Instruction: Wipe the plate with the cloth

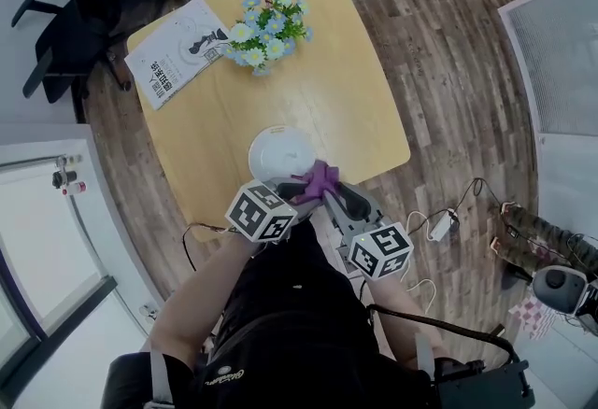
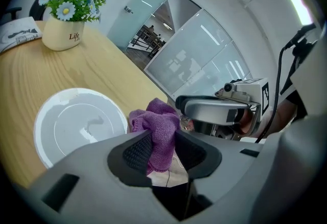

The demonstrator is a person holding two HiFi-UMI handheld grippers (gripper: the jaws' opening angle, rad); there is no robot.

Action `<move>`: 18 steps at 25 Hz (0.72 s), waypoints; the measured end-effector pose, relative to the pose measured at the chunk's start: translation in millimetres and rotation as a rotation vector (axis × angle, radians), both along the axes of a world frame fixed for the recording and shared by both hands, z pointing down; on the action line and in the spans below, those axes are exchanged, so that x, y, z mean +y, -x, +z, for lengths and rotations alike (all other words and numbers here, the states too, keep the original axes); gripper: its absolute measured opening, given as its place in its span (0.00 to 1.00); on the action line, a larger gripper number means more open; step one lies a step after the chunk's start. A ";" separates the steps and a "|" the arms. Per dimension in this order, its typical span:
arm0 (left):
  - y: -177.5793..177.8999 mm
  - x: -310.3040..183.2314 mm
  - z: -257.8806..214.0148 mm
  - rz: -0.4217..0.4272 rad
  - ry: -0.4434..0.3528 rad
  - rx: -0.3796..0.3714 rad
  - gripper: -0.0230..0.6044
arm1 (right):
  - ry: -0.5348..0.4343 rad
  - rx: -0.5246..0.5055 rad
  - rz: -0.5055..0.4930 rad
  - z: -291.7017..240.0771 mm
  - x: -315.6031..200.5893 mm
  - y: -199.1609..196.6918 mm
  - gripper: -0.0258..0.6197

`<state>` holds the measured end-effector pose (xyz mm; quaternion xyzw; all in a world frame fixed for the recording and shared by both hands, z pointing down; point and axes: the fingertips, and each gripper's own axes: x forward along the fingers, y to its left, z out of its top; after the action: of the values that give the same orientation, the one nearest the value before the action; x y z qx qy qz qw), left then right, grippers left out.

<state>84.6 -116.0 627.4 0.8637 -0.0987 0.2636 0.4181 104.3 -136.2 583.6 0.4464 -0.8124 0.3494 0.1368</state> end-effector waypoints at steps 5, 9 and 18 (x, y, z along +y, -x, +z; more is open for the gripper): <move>7.8 14.3 -21.3 -0.021 0.024 0.060 0.25 | -0.076 0.005 0.017 -29.7 -15.7 -6.0 0.20; 23.5 1.5 -59.4 -0.077 -0.032 0.087 0.25 | -0.156 0.010 0.024 -67.7 -30.2 -12.3 0.20; 63.8 -46.6 -148.4 -0.241 -0.237 0.123 0.25 | -0.346 -0.001 0.007 -153.8 -50.6 -2.1 0.20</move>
<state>20.8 -162.6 479.0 0.9035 -0.2059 0.1448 0.3470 106.5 -186.9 429.8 0.4658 -0.8590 0.2049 0.0565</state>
